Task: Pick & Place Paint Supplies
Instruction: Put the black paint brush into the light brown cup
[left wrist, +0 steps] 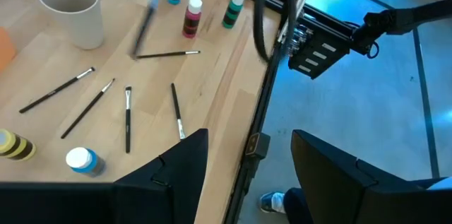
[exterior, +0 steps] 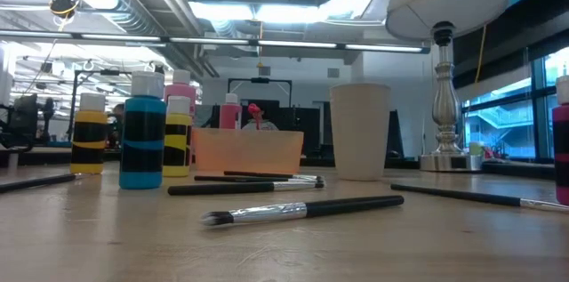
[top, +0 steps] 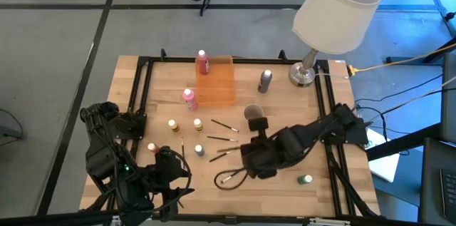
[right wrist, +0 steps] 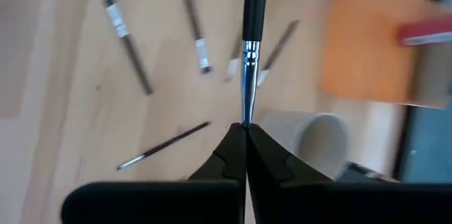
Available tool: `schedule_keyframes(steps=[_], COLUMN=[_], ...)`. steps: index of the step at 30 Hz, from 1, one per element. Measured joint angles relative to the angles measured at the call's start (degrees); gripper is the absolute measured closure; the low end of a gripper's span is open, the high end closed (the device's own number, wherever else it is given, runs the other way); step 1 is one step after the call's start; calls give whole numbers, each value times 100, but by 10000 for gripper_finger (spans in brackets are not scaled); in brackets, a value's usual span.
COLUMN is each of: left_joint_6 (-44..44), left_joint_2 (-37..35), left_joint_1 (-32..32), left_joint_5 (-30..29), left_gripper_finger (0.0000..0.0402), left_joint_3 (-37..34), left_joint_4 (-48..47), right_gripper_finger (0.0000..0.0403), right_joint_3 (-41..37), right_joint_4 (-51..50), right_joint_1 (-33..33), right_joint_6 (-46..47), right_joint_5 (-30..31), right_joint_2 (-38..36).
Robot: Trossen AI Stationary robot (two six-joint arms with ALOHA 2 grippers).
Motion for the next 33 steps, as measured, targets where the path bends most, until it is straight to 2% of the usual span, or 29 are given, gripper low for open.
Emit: schedule_keyframes(steps=[4, 12, 19, 27, 33], left_joint_6=[55, 179, 146, 50, 214], left_joint_2=[0, 0, 0, 0, 0], left_joint_1=[0, 11, 11, 7, 10], left_joint_5=[-101, -229, -201, -188, -192], left_gripper_finger=[201, 201, 201, 201, 201], left_joint_3=[1, 0, -1, -1, 0], left_joint_4=[0, 0, 0, -2, -4], right_gripper_finger=[403, 403, 403, 403, 403], right_joint_3=[0, 0, 0, 0, -7], right_joint_4=[0, 0, 0, 0, 0], right_joint_1=[-109, -443, -841, -1081, -1054], right_joint_6=[-216, -1249, -2563, -3955, -3965], right_joint_5=[590, 2012, 3259, 4167, 4279], right_joint_2=[-344, -982, -1176, -1189, -1692])
